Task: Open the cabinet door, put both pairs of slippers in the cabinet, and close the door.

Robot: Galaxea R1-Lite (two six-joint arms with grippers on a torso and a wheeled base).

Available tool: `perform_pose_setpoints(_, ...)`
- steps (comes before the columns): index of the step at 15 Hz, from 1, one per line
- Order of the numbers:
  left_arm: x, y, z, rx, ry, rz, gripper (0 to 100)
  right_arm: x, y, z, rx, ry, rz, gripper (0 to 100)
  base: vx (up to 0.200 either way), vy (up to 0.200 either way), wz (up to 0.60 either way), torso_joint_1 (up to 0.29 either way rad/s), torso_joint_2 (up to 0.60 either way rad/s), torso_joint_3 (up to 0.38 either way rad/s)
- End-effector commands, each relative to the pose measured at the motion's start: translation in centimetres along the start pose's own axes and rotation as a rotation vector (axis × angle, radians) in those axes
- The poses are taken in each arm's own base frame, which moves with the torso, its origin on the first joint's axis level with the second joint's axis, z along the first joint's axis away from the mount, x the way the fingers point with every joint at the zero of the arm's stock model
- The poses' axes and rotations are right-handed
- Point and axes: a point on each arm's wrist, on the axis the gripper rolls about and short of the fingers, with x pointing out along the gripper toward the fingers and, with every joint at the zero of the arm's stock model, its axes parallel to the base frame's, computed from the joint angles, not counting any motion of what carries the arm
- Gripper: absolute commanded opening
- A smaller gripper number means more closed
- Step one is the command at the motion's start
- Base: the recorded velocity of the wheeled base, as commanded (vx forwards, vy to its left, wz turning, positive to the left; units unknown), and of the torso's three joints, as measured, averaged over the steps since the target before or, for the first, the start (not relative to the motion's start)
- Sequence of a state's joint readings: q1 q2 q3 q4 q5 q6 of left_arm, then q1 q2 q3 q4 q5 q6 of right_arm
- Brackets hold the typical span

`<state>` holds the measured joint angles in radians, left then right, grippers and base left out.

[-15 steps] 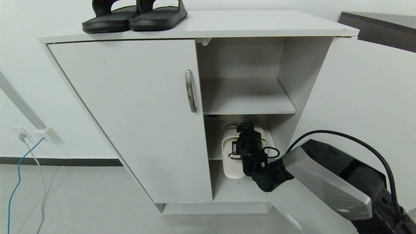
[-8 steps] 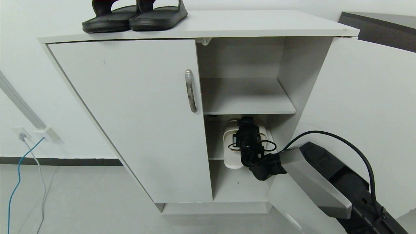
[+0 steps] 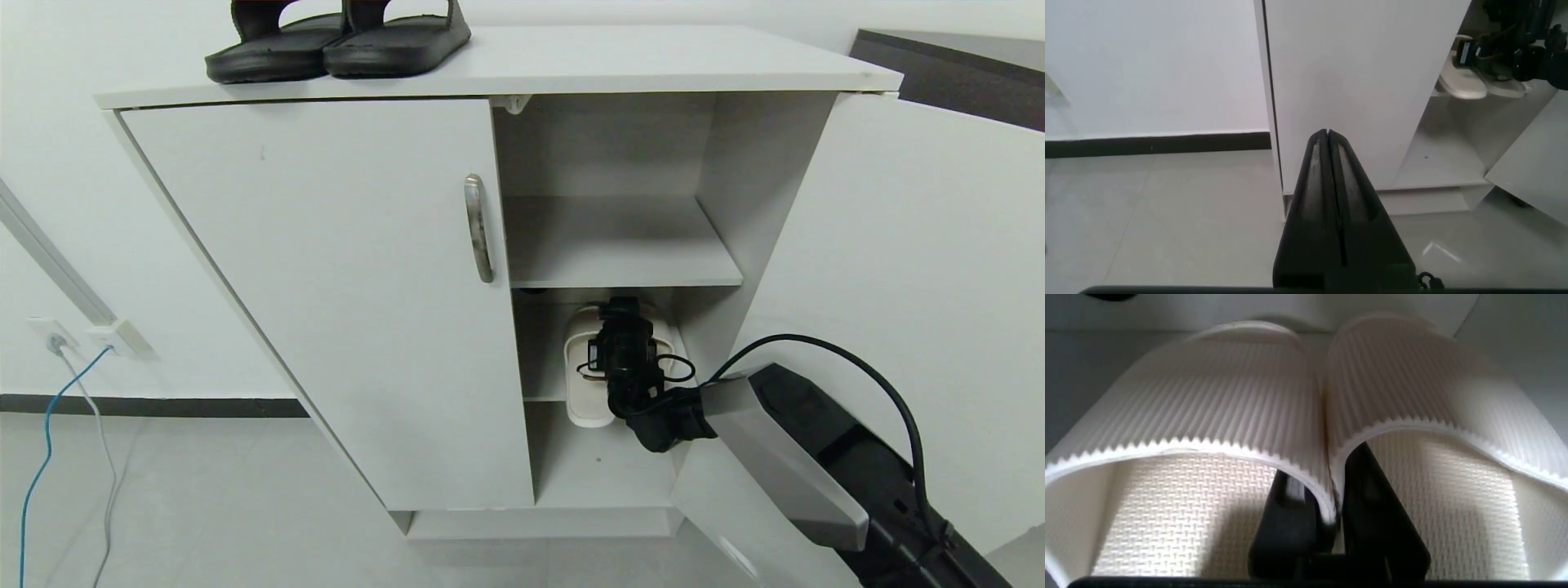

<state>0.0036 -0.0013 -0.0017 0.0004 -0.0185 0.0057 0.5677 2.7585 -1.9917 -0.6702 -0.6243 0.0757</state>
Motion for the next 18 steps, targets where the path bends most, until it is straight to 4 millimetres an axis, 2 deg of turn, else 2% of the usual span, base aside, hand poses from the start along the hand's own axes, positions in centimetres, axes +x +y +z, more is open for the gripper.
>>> perform_pose_setpoints(1, 0.0, 0.0, 0.0, 0.0, 0.003, 0.0, 0, 0.1, -0.1, -0.2, -0.002, 0.004, -0.002, 100, 0.0, 0.0, 0.0, 0.0, 0.0, 0.0)
perform_pose_setpoints(6, 0.0, 0.0, 0.0, 0.0, 0.003, 0.001, 0, -0.9, -0.4, 0.3, -0.014, 0.026, 0.001, 100, 0.0, 0.0, 0.0, 0.0, 0.0, 0.0)
perform_pose_setpoints(10, 0.0, 0.0, 0.0, 0.0, 0.001, -0.002, 0, -4.5, -0.7, 1.9, -0.015, 0.027, 0.027, 100, 0.0, 0.0, 0.0, 0.0, 0.0, 0.0)
perform_pose_setpoints(11, 0.0, 0.0, 0.0, 0.0, 0.003, -0.002, 0, -6.5, -0.9, 2.6, -0.017, 0.029, 0.043, 100, 0.0, 0.0, 0.0, 0.0, 0.0, 0.0)
perform_pose_setpoints(12, 0.0, 0.0, 0.0, 0.0, 0.003, 0.0, 0, -7.1, -1.0, 2.8, -0.019, 0.032, 0.048, 100, 0.0, 0.0, 0.0, 0.0, 0.0, 0.0)
perform_pose_setpoints(13, 0.0, 0.0, 0.0, -0.001, 0.001, -0.002, 0, -9.4, -1.4, 3.2, -0.032, 0.045, 0.066, 100, 0.0, 0.0, 0.0, 0.0, 0.0, 0.0)
perform_pose_setpoints(17, 0.0, 0.0, 0.0, -0.001, 0.001, -0.002, 0, -14.4, -2.8, 4.1, -0.054, 0.062, 0.09, 100, 0.0, 0.0, 0.0, 0.0, 0.0, 0.0)
perform_pose_setpoints(18, 0.0, 0.0, 0.0, -0.001, 0.003, -0.002, 0, -16.5, -3.2, 4.3, -0.065, 0.082, 0.114, 100, 0.0, 0.0, 0.0, 0.0, 0.0, 0.0)
